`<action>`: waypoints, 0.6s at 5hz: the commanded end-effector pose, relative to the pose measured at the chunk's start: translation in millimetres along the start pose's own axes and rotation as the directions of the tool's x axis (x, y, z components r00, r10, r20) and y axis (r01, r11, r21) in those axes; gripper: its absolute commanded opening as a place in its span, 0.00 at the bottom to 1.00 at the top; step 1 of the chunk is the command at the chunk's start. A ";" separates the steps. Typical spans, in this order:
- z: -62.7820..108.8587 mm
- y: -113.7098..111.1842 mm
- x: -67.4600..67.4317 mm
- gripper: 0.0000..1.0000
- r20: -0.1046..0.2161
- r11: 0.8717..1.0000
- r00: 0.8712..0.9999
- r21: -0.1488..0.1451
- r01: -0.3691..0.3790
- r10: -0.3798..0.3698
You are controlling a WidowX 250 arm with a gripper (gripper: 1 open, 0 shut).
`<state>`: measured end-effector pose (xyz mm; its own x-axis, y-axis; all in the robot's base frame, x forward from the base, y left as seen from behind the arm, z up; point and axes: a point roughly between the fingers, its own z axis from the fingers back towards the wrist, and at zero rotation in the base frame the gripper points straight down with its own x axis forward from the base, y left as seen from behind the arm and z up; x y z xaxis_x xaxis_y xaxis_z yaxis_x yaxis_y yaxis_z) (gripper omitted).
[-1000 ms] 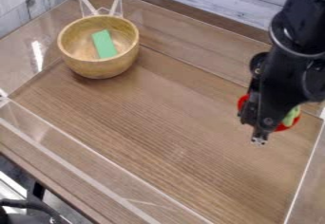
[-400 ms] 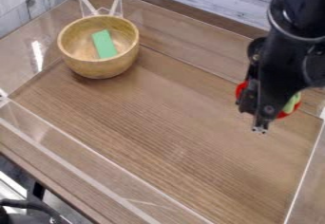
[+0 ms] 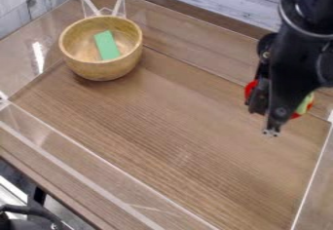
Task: Put the green object in the brown bowl
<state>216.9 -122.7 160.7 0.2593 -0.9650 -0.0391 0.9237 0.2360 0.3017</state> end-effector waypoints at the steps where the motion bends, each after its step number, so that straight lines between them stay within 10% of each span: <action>1: 19.6 6.1 7.9 0.00 0.055 0.998 0.998 0.052 -0.019 0.016; 2: 23.1 4.4 10.2 0.00 0.063 0.998 0.998 0.061 -0.020 0.016; 3: 24.7 9.9 0.5 1.00 0.068 0.995 0.995 0.066 -0.074 0.070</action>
<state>215.3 -122.7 175.0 0.2995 -0.9541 0.0070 0.8961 0.2838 0.3413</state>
